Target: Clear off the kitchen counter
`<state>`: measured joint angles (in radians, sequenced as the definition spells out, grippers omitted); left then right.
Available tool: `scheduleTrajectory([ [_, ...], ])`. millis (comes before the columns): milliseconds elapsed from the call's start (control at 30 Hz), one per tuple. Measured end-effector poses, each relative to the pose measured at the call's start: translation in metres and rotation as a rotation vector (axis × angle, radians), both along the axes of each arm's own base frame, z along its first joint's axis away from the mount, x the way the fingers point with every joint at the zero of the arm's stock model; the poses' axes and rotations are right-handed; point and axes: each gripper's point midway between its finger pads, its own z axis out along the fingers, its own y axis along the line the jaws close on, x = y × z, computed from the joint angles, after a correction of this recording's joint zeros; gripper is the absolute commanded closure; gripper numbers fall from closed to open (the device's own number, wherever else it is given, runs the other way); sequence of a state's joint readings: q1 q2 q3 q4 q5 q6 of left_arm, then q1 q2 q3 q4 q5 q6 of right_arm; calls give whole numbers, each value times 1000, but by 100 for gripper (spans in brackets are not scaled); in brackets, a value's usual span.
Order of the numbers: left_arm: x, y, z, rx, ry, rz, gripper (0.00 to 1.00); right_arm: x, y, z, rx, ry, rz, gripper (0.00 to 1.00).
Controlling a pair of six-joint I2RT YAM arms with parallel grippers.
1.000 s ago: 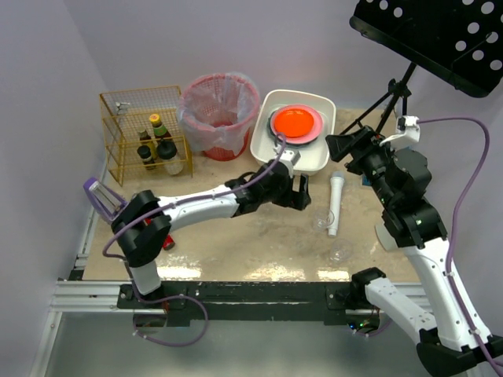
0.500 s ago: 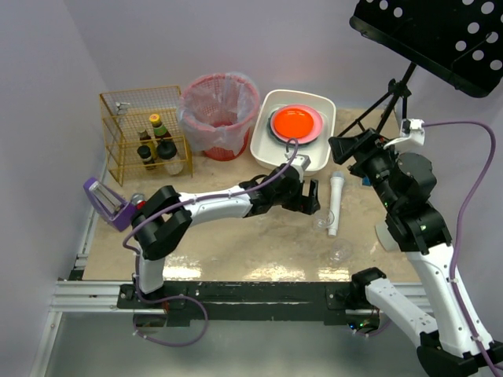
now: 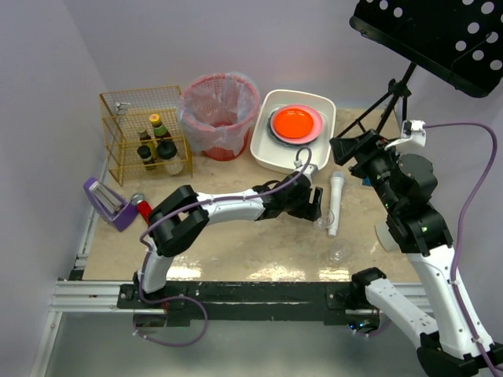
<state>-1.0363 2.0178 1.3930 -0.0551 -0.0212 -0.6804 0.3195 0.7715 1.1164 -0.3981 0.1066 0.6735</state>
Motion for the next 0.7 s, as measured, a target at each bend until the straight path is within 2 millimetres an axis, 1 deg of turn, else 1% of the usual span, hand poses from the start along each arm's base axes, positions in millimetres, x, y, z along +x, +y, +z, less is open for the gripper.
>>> scheduleTrajectory([
  [167,5,-11,-4,26,-16,15,35,-2,-1,2,3,-8,0,18],
  [333,2,-24,-3,38,-37,6,55,-3,-1,1,1,-4,0,18],
  [433,-2,-26,-3,48,-42,2,67,-3,-1,1,1,-3,0,18],
  [500,-3,-24,-5,60,-44,0,77,-3,-1,1,1,-4,0,18],
  [600,-3,-21,-8,78,-45,1,100,-3,-1,1,1,-3,0,18],
  [700,-3,-18,-10,95,-52,-1,100,-2,0,-3,0,0,2,18],
])
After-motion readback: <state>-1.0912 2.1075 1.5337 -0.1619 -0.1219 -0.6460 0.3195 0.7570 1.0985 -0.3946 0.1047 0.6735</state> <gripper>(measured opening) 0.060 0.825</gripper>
